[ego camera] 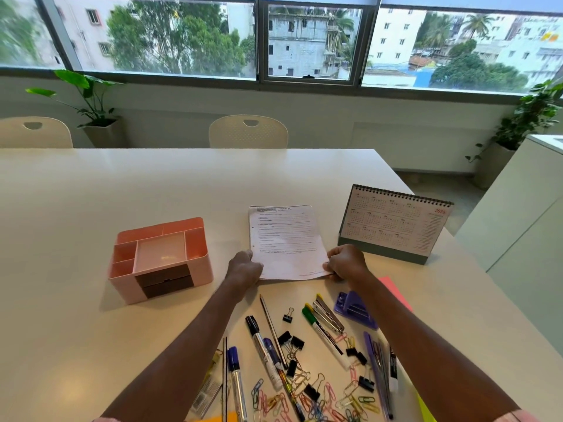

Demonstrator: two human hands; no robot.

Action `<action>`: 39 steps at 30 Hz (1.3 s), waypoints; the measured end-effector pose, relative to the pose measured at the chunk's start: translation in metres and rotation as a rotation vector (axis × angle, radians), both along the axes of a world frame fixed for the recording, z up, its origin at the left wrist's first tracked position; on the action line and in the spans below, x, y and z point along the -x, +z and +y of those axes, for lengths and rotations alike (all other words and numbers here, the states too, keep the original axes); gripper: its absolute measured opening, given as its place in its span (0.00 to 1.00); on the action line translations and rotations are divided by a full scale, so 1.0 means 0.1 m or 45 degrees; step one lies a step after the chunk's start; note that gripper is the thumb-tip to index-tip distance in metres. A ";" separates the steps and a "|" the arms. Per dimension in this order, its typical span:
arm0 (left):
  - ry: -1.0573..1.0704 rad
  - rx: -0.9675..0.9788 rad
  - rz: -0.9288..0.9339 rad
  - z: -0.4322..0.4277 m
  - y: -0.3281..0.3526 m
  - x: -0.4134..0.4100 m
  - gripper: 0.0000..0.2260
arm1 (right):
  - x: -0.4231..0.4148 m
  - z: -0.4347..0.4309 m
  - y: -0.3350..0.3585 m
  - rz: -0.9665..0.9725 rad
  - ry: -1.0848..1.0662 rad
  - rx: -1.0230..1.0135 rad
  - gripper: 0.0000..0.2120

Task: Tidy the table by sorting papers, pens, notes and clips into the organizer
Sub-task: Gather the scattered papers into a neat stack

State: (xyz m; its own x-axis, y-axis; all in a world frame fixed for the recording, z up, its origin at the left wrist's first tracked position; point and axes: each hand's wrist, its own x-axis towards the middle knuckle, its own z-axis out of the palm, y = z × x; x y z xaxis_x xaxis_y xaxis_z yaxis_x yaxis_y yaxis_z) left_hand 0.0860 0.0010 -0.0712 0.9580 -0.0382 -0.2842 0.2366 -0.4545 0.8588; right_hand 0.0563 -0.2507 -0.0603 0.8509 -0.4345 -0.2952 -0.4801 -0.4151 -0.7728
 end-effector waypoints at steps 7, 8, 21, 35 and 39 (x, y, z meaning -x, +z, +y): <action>-0.003 -0.055 0.002 0.03 0.04 0.03 0.17 | 0.00 0.01 -0.03 -0.037 0.019 0.138 0.11; -0.006 -0.059 0.004 0.03 0.04 0.03 0.16 | 0.01 0.00 -0.04 -0.038 0.027 0.134 0.09; -0.032 -0.163 -0.036 0.10 0.10 0.08 0.18 | 0.05 -0.01 0.01 -0.009 0.050 0.090 0.14; -0.134 -0.144 0.112 0.24 0.22 0.20 0.12 | 0.13 -0.05 0.13 -0.005 0.080 0.103 0.06; -0.136 -0.090 0.130 0.33 0.24 0.27 0.19 | 0.24 -0.07 0.22 -0.051 0.114 0.078 0.10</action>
State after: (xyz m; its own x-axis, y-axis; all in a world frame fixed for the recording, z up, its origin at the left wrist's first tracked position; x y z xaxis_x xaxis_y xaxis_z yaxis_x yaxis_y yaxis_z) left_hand 0.0589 0.0335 -0.0470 0.9154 -0.1150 -0.3858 0.2684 -0.5400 0.7978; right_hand 0.0324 -0.2582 -0.0386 0.8977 -0.3723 -0.2356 -0.4083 -0.5019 -0.7625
